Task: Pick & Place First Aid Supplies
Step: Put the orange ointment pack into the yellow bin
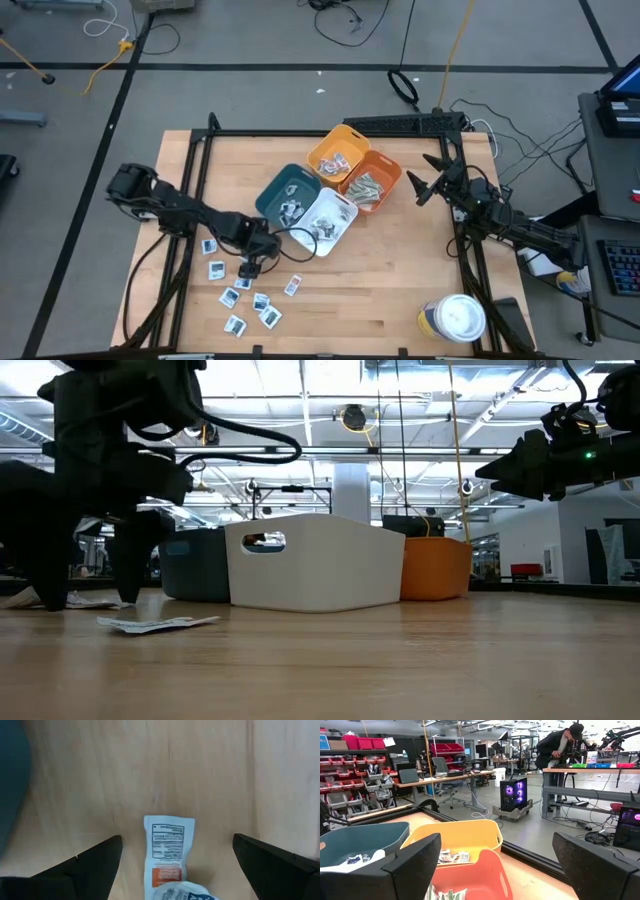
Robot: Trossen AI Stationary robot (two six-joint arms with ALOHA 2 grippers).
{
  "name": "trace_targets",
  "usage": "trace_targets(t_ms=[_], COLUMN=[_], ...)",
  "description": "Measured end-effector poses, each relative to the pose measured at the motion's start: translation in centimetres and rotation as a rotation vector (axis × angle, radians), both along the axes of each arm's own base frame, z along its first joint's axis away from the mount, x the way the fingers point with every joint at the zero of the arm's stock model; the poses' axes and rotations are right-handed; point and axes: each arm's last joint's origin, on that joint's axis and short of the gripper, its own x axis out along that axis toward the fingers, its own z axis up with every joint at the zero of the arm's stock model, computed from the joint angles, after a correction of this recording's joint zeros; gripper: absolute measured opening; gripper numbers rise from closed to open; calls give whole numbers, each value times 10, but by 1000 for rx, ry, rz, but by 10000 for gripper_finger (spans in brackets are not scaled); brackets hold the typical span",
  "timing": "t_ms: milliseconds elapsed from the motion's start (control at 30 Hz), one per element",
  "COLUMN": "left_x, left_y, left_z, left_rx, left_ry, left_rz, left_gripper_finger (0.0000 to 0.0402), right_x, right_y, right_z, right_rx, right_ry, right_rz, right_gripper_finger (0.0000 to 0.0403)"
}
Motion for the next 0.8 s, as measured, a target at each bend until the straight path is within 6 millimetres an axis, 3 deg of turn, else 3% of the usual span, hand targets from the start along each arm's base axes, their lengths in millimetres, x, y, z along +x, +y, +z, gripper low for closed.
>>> trace_targets(t_ms=[133,233,700,800], left_x=[-2,-3,-4,-4], left_y=[0,1,2,2], left_z=[-5,-7,-8,-8], left_rx=[-14,-16,-17,-18], left_ry=[-15,-11,-1,1], left_rz=[-1,0,34,41], left_gripper_finger=[373,333,34,9], right_x=[0,0,0,0], right_y=[0,0,0,0], right_z=[0,0,0,0], right_rx=[0,0,0,0], right_ry=[0,0,0,0], right_rz=[0,0,0,0], right_gripper_finger=[377,377,377,377])
